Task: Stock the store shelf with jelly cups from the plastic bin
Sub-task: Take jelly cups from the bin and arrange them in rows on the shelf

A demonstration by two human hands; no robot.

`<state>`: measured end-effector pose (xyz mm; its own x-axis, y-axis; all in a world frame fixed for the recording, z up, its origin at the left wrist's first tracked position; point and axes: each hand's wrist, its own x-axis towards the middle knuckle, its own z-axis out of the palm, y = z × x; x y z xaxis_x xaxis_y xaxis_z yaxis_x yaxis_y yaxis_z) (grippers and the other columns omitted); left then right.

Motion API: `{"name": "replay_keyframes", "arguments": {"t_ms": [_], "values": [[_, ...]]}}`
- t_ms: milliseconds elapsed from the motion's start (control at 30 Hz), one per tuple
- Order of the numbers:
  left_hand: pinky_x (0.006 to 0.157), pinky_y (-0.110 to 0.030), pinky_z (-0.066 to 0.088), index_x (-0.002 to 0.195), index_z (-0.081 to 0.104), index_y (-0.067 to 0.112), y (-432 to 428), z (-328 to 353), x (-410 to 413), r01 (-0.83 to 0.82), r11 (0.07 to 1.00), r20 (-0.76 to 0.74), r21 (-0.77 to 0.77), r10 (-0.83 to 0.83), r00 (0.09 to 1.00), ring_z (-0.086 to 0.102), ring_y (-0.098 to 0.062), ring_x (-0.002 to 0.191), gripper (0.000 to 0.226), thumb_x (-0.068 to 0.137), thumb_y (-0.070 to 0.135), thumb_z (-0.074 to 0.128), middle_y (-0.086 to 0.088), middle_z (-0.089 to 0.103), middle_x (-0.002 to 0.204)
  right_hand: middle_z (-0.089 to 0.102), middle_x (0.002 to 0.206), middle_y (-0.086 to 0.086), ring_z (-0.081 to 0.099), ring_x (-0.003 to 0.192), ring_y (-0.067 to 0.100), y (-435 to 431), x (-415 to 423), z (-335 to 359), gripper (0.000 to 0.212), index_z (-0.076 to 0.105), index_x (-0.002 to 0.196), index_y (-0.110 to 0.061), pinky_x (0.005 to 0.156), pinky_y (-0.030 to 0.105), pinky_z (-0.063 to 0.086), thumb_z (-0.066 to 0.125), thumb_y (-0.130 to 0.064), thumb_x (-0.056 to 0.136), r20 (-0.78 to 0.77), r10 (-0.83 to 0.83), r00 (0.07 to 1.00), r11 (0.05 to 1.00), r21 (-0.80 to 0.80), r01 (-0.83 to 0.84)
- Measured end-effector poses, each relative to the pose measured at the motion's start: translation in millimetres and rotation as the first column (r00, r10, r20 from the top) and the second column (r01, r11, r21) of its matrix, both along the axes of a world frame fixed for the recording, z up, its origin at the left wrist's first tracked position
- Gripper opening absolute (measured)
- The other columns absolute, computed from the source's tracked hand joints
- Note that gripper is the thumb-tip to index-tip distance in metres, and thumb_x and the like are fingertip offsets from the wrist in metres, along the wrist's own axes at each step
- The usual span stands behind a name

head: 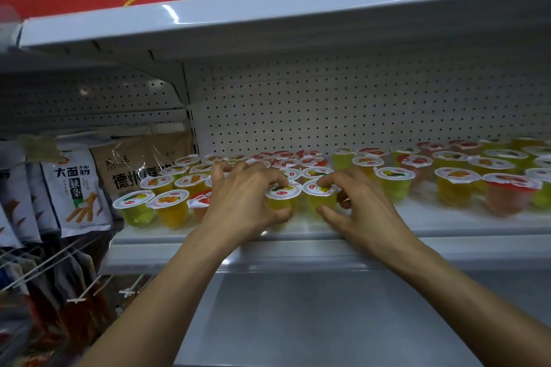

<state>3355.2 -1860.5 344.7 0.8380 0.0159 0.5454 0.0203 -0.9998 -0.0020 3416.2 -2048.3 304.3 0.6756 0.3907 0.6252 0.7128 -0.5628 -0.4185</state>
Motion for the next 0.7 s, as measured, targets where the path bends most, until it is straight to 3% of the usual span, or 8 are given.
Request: {"name": "replay_keyframes", "arguments": {"t_ms": [133, 233, 300, 433, 567, 700], "values": [[0.102, -0.034, 0.006, 0.125, 0.051, 0.045, -13.7, 3.7, -1.1, 0.045, 0.999, 0.067, 0.004, -0.045, 0.997, 0.037, -0.007, 0.129, 0.058, 0.075, 0.073, 0.057, 0.020, 0.048, 0.136, 0.044, 0.132, -0.007, 0.048, 0.116, 0.014, -14.6, -4.2, 1.2, 0.042, 0.051, 0.129, -0.035, 0.088, 0.029, 0.045, 0.060, -0.042, 0.089, 0.097, -0.077, 0.992, 0.994, -0.076, 0.084], [0.100, -0.031, 0.009, 0.122, 0.055, 0.045, -36.0, 11.0, 2.4, 0.136, 0.991, 0.123, -0.013, -0.134, 0.983, 0.040, -0.005, 0.125, 0.050, 0.079, 0.070, 0.056, 0.021, 0.052, 0.132, 0.054, 0.121, 0.001, 0.052, 0.111, 0.023, -44.7, 5.7, 9.2, 0.036, 0.059, 0.121, -0.027, 0.087, 0.037, 0.046, 0.059, -0.037, 0.086, 0.204, -0.176, 0.963, 0.982, -0.030, 0.186], [0.099, -0.031, 0.011, 0.120, 0.058, 0.044, -50.1, 14.8, 7.1, 0.165, 0.986, 0.129, -0.007, -0.163, 0.978, 0.042, -0.006, 0.124, 0.047, 0.080, 0.068, 0.057, 0.021, 0.055, 0.129, 0.056, 0.116, 0.005, 0.052, 0.109, 0.026, -68.3, 18.0, 15.7, 0.032, 0.062, 0.118, -0.023, 0.087, 0.035, 0.043, 0.064, -0.029, 0.086, 0.195, -0.239, 0.951, 0.970, 0.002, 0.243], [0.103, -0.034, 0.014, 0.122, 0.059, 0.043, -64.1, 24.2, 22.1, 0.191, 0.981, 0.050, -0.021, -0.189, 0.981, 0.046, -0.008, 0.122, 0.047, 0.081, 0.066, 0.059, 0.019, 0.057, 0.128, 0.052, 0.123, 0.006, 0.052, 0.112, 0.025, -90.8, 31.6, 21.9, 0.040, 0.059, 0.126, -0.023, 0.088, 0.031, 0.042, 0.065, -0.031, 0.087, 0.095, -0.246, 0.965, 0.954, -0.150, 0.258], [0.106, -0.035, 0.021, 0.123, 0.061, 0.042, -73.6, 44.9, 55.5, 0.226, 0.971, -0.080, -0.076, -0.232, 0.969, 0.052, -0.010, 0.120, 0.037, 0.087, 0.050, 0.064, 0.017, 0.061, 0.127, 0.052, 0.131, 0.005, 0.053, 0.116, 0.024, -90.0, 35.8, 24.8, 0.043, 0.056, 0.129, -0.026, 0.091, 0.031, 0.043, 0.063, -0.037, 0.088, 0.056, -0.222, 0.973, 0.943, -0.243, 0.229], [0.107, -0.041, 0.039, 0.116, 0.067, 0.038, -84.5, 50.2, 108.0, 0.259, 0.941, -0.259, -0.217, -0.311, 0.915, 0.060, -0.011, 0.109, 0.034, 0.083, 0.040, 0.072, 0.012, 0.067, 0.116, 0.056, 0.128, 0.005, 0.056, 0.111, 0.025, -89.3, 40.6, 29.7, 0.035, 0.058, 0.125, -0.025, 0.086, 0.033, 0.047, 0.059, -0.036, 0.091, 0.082, -0.223, 0.971, 0.922, -0.306, 0.238]]}}
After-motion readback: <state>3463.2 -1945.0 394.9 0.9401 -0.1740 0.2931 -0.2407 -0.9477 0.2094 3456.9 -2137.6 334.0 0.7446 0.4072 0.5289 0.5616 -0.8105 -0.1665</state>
